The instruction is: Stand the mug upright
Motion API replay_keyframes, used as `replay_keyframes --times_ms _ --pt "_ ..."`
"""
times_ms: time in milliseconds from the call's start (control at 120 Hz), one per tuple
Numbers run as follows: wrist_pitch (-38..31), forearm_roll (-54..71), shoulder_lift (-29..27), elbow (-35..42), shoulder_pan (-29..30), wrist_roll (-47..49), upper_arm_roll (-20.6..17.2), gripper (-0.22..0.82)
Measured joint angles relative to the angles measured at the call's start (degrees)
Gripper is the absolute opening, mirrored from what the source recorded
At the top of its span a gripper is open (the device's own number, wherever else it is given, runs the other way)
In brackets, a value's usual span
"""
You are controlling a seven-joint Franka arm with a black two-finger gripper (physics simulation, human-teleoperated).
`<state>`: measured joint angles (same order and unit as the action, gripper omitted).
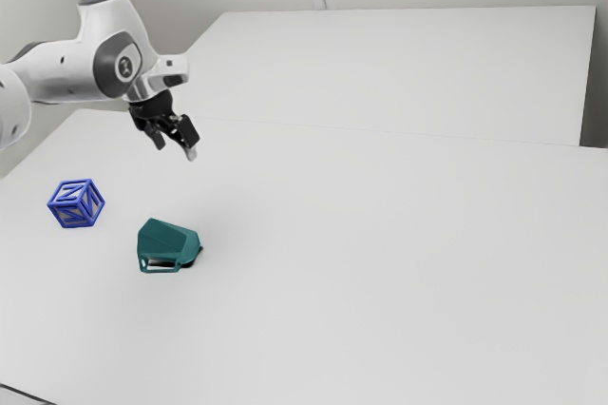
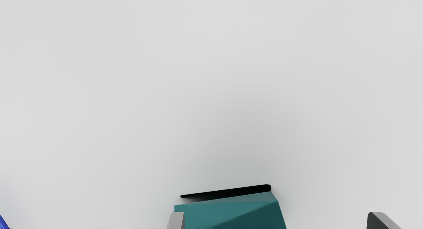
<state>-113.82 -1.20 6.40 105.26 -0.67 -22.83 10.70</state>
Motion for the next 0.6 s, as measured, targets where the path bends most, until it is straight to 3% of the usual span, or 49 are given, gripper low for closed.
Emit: replay_keyframes --times_ms 333,600 --pt "0.87 -7.33 -1.69 2.75 5.9 -0.93 1.46 0.6" --pt "3.31 -18.99 1.03 6.06 12.18 -5.39 1.92 0.6"
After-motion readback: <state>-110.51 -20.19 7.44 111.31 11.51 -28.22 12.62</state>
